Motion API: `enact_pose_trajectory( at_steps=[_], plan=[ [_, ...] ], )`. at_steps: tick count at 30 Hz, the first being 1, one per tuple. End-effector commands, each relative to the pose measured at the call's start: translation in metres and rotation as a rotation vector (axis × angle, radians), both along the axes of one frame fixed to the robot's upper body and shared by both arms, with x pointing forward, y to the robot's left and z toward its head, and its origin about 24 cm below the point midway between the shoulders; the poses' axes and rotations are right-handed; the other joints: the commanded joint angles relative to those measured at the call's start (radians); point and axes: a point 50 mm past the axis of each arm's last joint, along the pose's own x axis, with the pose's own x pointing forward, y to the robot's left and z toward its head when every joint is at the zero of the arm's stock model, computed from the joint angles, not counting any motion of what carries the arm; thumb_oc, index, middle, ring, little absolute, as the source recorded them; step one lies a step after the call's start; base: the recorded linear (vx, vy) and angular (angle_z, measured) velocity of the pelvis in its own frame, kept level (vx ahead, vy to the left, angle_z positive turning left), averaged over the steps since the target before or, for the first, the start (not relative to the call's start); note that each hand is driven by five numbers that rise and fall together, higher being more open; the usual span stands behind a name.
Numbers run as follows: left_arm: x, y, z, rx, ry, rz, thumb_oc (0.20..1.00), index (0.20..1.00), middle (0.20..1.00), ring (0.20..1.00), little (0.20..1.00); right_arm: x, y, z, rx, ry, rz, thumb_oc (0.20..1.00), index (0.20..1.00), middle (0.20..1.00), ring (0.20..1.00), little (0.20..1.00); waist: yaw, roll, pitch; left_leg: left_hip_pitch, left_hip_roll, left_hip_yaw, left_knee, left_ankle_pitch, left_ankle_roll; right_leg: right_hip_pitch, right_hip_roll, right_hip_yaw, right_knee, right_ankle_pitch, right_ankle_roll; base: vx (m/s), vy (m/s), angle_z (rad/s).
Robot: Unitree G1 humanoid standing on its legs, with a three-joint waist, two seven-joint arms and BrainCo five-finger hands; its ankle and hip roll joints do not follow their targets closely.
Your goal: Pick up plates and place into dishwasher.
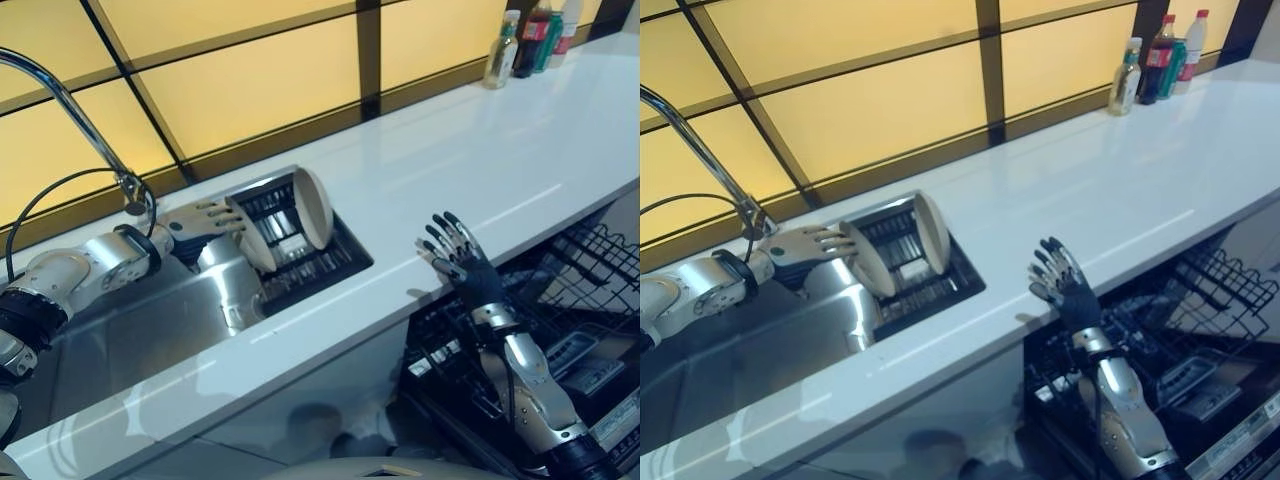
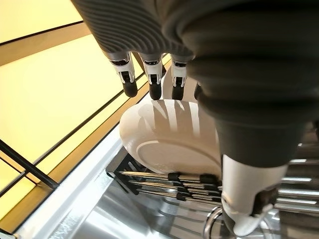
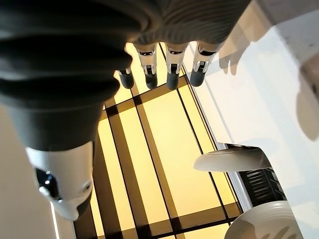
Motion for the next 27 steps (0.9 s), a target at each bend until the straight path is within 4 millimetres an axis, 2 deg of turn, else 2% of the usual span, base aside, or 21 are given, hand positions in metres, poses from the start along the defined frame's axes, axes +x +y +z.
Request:
enact_pose_trajectory(
  at_steps=[1,17,18,19,27],
  plan=[
    [0.008,0.017,0.022,0.064,-0.135,0.049,1.0,1.0,1.0,1.0,1.0,0.002,0.009,0.031,0.047,-0.165,0.034,1.0,1.0,1.0,1.0,1.0,-0.011,-0.038,0.005,-0.023,0.0,0.013,0.059,-0.106,0.024,-0.056,-0.074,0.007,0.035,-0.002,0.143,0.0,0.0,0.0],
    [-0.007,0.038,-0.029,0.13,-0.184,0.035,1.0,1.0,1.0,1.0,1.0,0.0,0.004,0.025,0.039,-0.126,0.038,1.0,1.0,1.0,1.0,1.0,-0.038,-0.039,0.002,-0.014,0.008,0.04,0.048,-0.095,0.018,-0.057,-0.07,0.01,0.03,0.003,0.141,0.03,-0.016,-0.07],
    [-0.008,0.04,-0.032,0.138,-0.179,0.039,0.533,0.533,0.533,0.533,0.533,0.0,0.004,0.025,0.04,-0.124,0.038,1.0,1.0,1.0,1.0,1.0,-0.039,-0.039,0.001,-0.012,0.008,0.042,0.047,-0.095,0.018,-0.055,-0.07,0.01,0.028,0.004,0.141,0.04,-0.02,-0.29],
    [-0.01,0.041,-0.035,0.145,-0.176,0.039,0.2,0.2,0.2,0.2,0.2,0.0,0.004,0.025,0.041,-0.122,0.039,1.0,1.0,1.0,1.0,1.0,-0.039,-0.04,0.0,-0.01,0.009,0.042,0.046,-0.095,0.018,-0.053,-0.07,0.009,0.027,0.004,0.141,0.04,-0.03,-0.26],
    [-0.014,0.041,-0.039,0.143,-0.215,0.004,0.2,0.2,0.2,0.2,0.2,-0.001,0.008,0.023,0.048,-0.117,0.043,1.0,1.0,1.0,1.0,1.0,-0.036,-0.046,-0.004,-0.008,0.014,0.048,0.047,-0.092,0.016,-0.046,-0.07,-0.001,0.021,0.004,0.141,0.01,-0.014,-0.04]
  ],
)
